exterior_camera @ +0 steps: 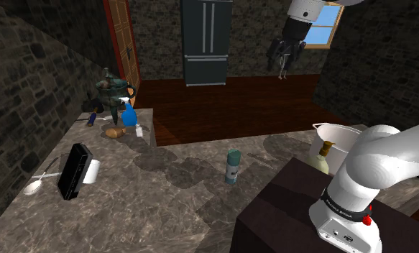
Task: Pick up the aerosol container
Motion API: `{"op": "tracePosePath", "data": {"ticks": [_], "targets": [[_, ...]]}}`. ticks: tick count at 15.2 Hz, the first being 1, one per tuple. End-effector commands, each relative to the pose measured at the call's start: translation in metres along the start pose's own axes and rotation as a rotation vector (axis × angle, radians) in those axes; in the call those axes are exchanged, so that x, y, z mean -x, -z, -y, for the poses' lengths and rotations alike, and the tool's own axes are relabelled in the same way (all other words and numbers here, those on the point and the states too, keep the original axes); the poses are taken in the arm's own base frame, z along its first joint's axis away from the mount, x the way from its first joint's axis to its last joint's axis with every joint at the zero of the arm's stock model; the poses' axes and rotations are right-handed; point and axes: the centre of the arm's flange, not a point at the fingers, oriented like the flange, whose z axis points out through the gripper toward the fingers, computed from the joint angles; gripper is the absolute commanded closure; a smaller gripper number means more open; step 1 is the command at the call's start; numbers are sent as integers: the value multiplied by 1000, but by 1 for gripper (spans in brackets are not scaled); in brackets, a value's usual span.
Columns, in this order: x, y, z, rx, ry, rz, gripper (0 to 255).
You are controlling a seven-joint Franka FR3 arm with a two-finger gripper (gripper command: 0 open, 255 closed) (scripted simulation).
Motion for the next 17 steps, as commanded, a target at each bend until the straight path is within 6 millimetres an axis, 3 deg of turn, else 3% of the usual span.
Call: {"op": "tracePosePath", "data": {"ticks": [1, 17], "targets": [[0, 0, 0, 0, 0, 0, 0], [-30, -209, 37, 42, -26, 91, 0]]}}
